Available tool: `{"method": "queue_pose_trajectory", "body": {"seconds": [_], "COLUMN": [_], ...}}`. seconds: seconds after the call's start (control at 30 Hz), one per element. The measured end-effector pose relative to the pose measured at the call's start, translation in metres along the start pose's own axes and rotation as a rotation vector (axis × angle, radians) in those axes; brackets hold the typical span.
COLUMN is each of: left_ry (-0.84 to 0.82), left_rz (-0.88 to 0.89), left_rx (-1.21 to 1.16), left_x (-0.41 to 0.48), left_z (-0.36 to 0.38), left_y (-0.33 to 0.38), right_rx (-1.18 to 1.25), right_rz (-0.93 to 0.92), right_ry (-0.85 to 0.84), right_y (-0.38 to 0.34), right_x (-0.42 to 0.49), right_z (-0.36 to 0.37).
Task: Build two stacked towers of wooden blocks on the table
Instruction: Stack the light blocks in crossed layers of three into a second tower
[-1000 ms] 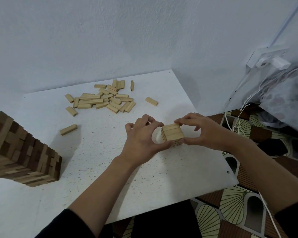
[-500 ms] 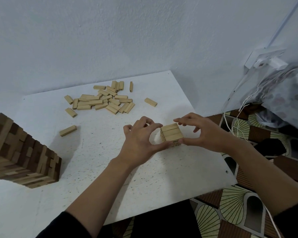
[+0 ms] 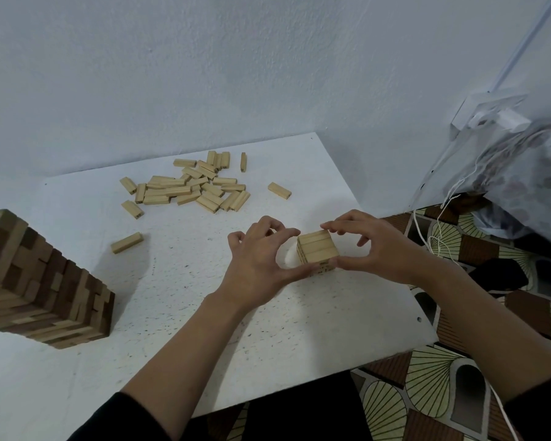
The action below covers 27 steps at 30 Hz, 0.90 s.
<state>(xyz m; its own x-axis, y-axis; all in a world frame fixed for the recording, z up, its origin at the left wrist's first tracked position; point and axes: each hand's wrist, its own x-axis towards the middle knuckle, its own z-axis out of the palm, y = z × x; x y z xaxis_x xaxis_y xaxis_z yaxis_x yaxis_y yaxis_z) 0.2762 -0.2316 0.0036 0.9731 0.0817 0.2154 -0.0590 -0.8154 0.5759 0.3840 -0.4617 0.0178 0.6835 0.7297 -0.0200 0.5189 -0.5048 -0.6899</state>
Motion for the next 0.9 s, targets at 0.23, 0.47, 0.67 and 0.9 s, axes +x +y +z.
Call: {"method": "queue_pose_trajectory", "body": {"seconds": [0.23,0.47,0.67,0.9], "left_ry": [0.004,-0.055,0.058,-0.112], "left_rz": [-0.026,-0.022,-0.247,-0.227], "left_rx": [-0.016,-0.038,-0.354,-0.189], "left_x": [-0.001,-0.002,-0.013,-0.034], "left_z": [-0.003,-0.003,0.01,0.026], "left_y": [-0.001,-0.002,0.006,0.015], "right_rx": [0.0,0.128,0.481,0.474], "right_rz": [0.017,0.103,0.213,0.159], "right_ry": [0.064,0.193,0.409,0.365], "right_y": [-0.005,-0.009,-0.015,-0.018], "right_x": [0.0,-0.004,-0.012,-0.017], "right_z": [0.004,0.013,0.056,0.074]}}
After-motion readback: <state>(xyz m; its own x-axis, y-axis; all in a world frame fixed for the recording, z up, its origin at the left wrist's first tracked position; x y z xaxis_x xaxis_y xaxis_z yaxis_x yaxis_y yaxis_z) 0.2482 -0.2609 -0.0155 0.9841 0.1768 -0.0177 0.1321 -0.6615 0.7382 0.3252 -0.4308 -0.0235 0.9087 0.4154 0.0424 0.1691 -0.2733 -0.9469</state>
